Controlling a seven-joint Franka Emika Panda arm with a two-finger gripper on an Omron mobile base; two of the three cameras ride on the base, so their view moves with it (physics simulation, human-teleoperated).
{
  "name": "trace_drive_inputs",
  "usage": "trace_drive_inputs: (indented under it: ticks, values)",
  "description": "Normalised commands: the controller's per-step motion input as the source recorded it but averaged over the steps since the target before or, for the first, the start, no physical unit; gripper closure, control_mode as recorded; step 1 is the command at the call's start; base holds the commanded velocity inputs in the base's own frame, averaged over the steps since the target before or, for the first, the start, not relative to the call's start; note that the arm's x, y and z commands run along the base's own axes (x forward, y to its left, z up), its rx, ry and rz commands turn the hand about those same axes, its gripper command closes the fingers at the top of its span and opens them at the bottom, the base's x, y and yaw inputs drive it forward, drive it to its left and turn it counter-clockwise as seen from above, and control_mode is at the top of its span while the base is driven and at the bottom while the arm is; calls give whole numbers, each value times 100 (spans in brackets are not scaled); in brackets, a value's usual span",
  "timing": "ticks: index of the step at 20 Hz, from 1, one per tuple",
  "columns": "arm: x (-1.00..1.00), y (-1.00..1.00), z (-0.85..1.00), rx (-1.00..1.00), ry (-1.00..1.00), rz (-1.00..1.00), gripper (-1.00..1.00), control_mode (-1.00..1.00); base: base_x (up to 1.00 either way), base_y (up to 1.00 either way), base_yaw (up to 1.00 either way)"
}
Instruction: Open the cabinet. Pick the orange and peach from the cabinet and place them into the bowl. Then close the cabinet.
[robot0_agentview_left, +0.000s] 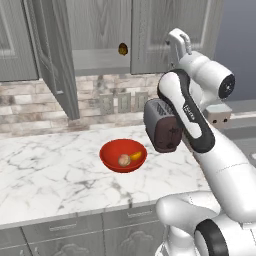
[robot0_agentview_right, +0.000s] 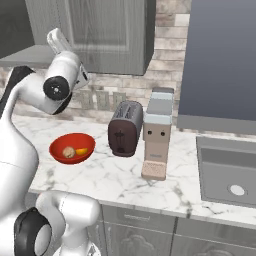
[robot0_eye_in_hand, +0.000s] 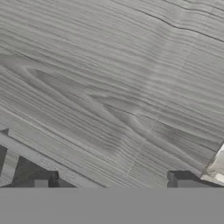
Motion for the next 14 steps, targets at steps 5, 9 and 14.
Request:
trace_drive_inputs:
  ticks: [5,9,14]
  values:
    - [-100,0,39,0,10,-13,-100,-100,0,0,0]
    - [-100,0,33,0,11,-13,-100,-100,0,0,0]
    - [-99,0,35,0,19,-12,-100,-100,0,0,0]
